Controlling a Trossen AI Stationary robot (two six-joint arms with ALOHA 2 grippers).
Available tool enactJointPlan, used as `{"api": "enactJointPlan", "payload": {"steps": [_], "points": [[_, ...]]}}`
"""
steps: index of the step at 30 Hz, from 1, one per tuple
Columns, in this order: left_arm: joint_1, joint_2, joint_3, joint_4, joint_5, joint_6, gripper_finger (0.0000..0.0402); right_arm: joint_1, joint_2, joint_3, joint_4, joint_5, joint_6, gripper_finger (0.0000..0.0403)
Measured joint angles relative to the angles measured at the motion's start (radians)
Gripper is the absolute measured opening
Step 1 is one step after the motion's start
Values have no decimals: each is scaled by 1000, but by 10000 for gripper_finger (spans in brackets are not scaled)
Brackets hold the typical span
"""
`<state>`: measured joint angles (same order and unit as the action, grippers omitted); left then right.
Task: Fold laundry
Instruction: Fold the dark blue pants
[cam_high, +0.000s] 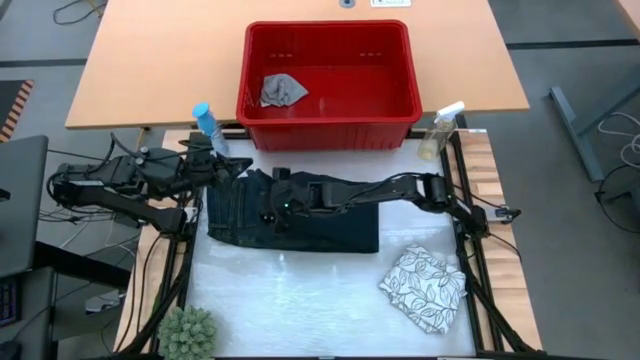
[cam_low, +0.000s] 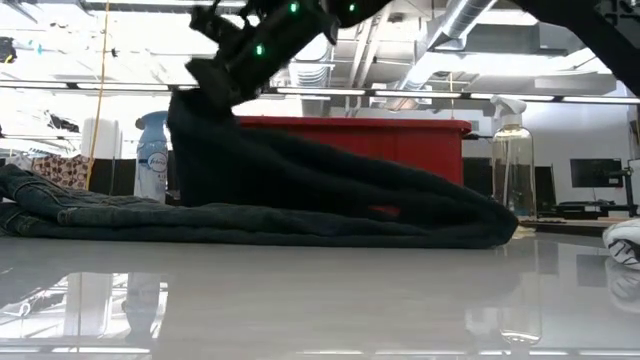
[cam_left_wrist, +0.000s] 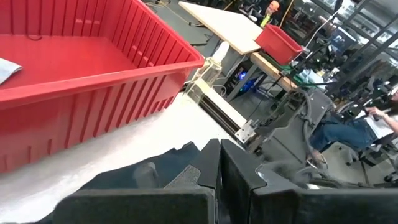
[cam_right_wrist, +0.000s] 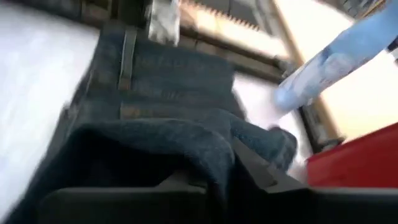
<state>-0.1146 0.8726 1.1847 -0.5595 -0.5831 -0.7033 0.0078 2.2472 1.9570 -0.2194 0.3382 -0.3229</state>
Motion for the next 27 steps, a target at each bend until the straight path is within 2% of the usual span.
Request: {"api": "enactJointPlan", "payload": {"steps": [5,17,21,27], "points": [[0,0,0,-8,-1,0,0,-2,22,1,-4,0,2,128],[0,0,0,-28,-2,0,0,13,13,0,-8,1,-70,245],[0,0,0,-68,-3,0,0,10,4,0,-12,2,-70,263],[0,0,0,-132,-5,0,0,-11,-11,31,-94,4,-84,265]]}}
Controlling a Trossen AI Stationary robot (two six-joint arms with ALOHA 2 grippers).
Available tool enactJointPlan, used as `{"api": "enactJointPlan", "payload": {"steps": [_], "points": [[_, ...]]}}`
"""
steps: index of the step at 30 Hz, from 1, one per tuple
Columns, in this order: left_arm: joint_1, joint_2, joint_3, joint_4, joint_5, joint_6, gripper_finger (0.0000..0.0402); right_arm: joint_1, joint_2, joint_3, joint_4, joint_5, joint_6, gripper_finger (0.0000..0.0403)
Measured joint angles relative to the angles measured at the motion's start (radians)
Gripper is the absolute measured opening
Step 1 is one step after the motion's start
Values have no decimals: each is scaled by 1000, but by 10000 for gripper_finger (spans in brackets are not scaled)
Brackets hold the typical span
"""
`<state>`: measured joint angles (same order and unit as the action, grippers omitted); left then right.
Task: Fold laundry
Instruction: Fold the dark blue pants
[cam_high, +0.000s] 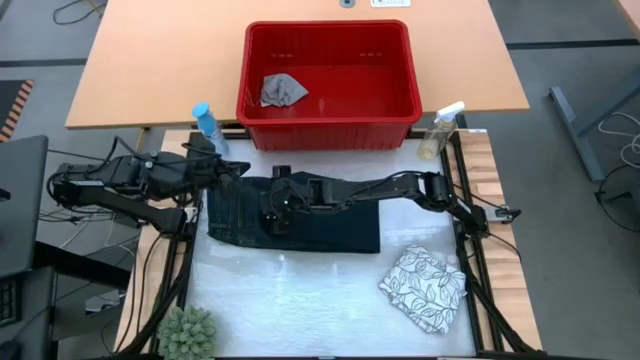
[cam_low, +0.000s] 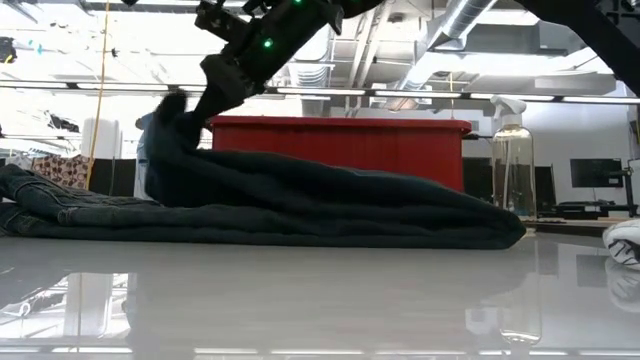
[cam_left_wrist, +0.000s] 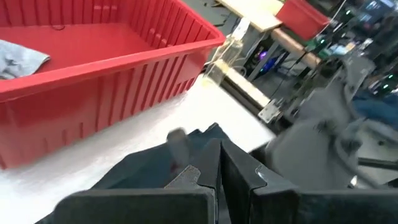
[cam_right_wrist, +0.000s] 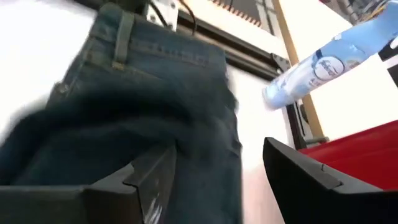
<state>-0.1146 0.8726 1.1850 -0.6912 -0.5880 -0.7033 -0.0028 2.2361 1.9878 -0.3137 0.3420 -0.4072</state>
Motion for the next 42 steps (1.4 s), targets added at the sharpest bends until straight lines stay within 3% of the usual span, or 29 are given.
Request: {"api": "enactJointPlan", "payload": {"steps": [7,12,15,17,25,32,38,42], "points": [[0,0,0,-148,0,-149,0,-15,-1,140,-241,-1,-72,266],[0,2,0,-401,42,-368,0,-27,-17,283,-460,-56,-102,266],[0,18,0,-513,26,-491,0,-28,-62,369,-583,-59,-117,266],[0,32,-4,-506,23,-500,0,-29,-137,347,-554,-62,-116,266],[-10,145,-122,-195,50,-363,0,-36,-409,345,-651,-141,146,265],[65,284,-232,148,138,-217,0,-28,-478,342,-884,-138,269,253],[193,375,-243,76,242,-76,0,-7,-500,342,-1104,-181,324,243],[327,391,-242,60,477,10,0,9,-504,342,-1179,-230,340,240]]}}
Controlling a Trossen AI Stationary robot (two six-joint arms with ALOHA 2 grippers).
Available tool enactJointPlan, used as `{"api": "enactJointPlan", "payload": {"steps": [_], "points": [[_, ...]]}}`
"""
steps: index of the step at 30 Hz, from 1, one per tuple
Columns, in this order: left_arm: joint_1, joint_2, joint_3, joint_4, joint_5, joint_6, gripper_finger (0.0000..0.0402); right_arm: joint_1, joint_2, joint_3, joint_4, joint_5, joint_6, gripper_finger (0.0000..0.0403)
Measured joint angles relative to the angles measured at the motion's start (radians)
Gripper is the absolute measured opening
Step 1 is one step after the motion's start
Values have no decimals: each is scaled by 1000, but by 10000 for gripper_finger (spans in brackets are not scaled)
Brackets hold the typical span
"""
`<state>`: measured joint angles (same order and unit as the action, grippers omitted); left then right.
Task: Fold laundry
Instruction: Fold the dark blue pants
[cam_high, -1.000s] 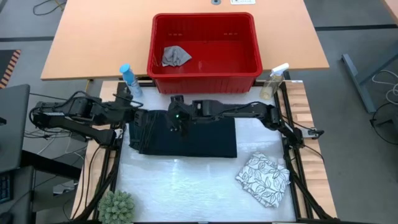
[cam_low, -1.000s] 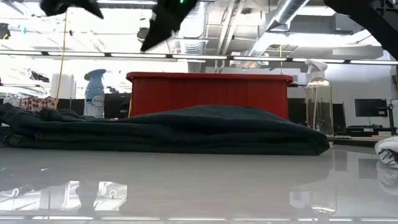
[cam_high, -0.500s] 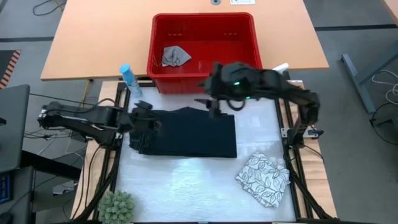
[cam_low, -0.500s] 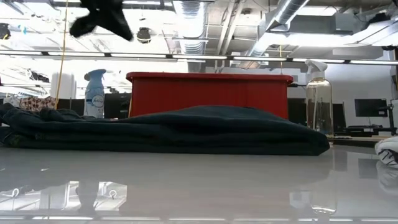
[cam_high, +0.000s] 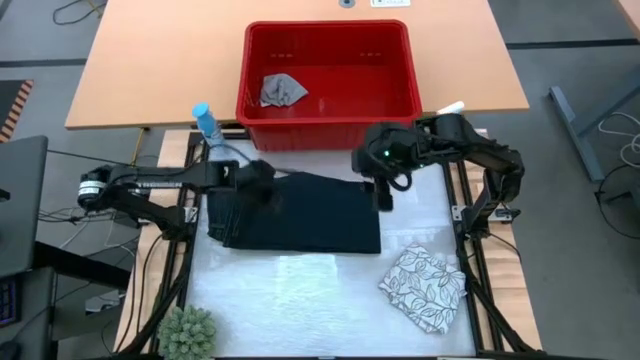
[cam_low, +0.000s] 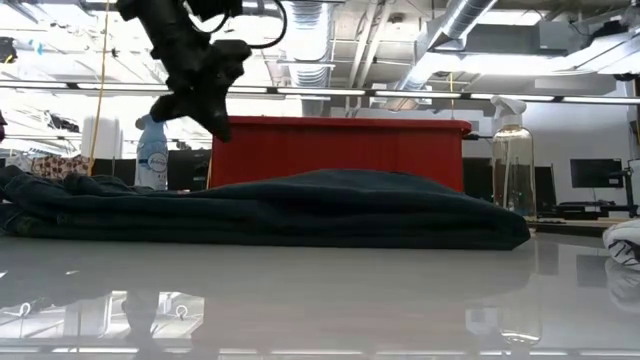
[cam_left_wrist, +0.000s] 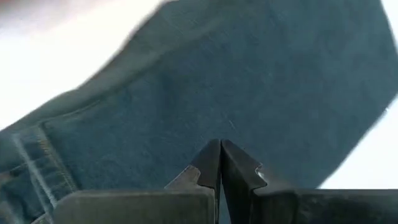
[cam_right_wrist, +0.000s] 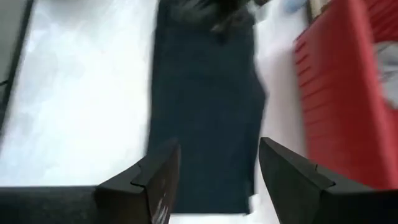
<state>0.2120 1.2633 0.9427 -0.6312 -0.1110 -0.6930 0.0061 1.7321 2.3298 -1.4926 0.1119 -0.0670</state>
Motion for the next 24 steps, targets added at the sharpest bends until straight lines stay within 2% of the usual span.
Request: {"api": "enactJointPlan", "payload": {"steps": [2,4,8,14,20,24], "points": [[68,-10,14,-14,108,73,0,6,-4,0,-23,-21,20,240],[131,-19,43,-56,152,176,4,9,-14,0,-43,-35,45,240],[220,-19,101,-180,71,395,26,43,-25,0,-54,-35,89,240],[335,42,102,-219,230,537,80,106,-26,0,-55,-33,124,239],[400,147,119,-263,227,660,133,160,-26,0,-58,17,166,239],[405,211,124,-277,190,753,151,186,-26,0,-67,23,198,239]]}}
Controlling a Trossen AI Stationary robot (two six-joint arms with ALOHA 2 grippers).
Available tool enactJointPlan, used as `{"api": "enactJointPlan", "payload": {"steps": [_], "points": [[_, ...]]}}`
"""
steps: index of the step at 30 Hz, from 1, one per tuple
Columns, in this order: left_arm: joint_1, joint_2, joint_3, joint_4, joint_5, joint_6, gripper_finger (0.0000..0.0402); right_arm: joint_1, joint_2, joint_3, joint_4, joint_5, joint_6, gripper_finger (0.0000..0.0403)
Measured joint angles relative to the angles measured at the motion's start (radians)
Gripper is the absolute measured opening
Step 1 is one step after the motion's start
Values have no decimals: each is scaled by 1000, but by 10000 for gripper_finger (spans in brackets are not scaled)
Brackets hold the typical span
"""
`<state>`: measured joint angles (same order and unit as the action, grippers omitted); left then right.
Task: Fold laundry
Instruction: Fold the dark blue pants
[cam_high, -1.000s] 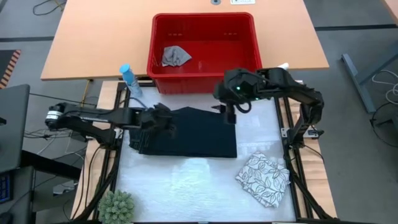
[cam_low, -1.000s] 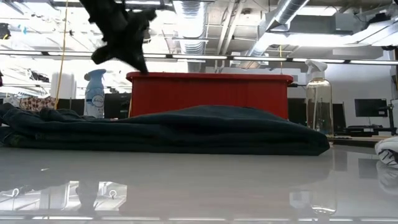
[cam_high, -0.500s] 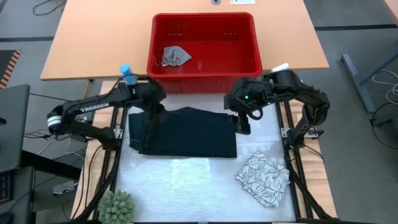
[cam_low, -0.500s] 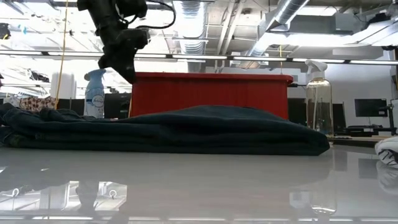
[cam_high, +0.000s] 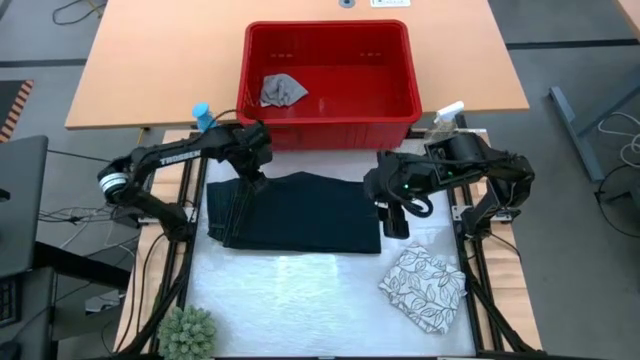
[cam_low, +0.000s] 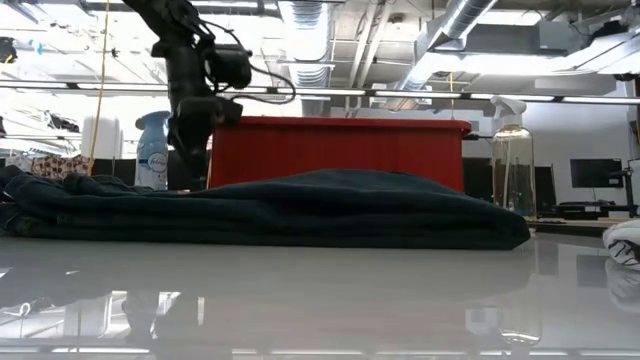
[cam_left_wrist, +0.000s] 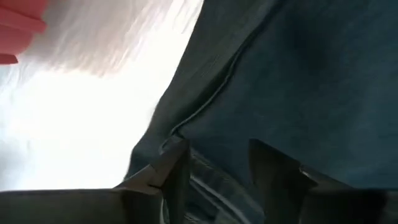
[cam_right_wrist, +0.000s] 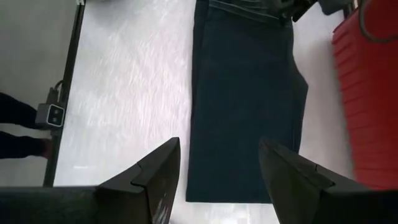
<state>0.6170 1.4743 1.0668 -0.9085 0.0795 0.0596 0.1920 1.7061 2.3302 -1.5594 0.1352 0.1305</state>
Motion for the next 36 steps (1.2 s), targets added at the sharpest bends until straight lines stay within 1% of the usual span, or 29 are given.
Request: {"api": "enactJointPlan", "payload": {"steps": [6,11,16,18,20,23,26,28,32,36], "points": [[0,94,0,10,-85,84,154,24,0,0,-1,7,42,239],[0,158,0,13,-89,108,155,45,0,0,-2,48,49,239],[0,182,0,15,-90,124,150,58,0,0,-2,50,61,239],[0,180,0,12,-92,124,138,64,0,0,-3,56,63,239],[0,180,0,6,-98,124,116,67,0,0,-3,73,64,239],[2,180,0,6,-119,132,68,70,0,0,0,80,63,239],[2,180,0,13,-118,153,16,71,0,0,4,80,63,239],[2,180,0,16,-133,154,7,73,0,0,4,80,63,239],[1,171,0,-2,-200,153,2,73,0,0,4,80,63,239],[2,135,36,-102,-209,142,1,73,0,0,4,89,58,240]]}}
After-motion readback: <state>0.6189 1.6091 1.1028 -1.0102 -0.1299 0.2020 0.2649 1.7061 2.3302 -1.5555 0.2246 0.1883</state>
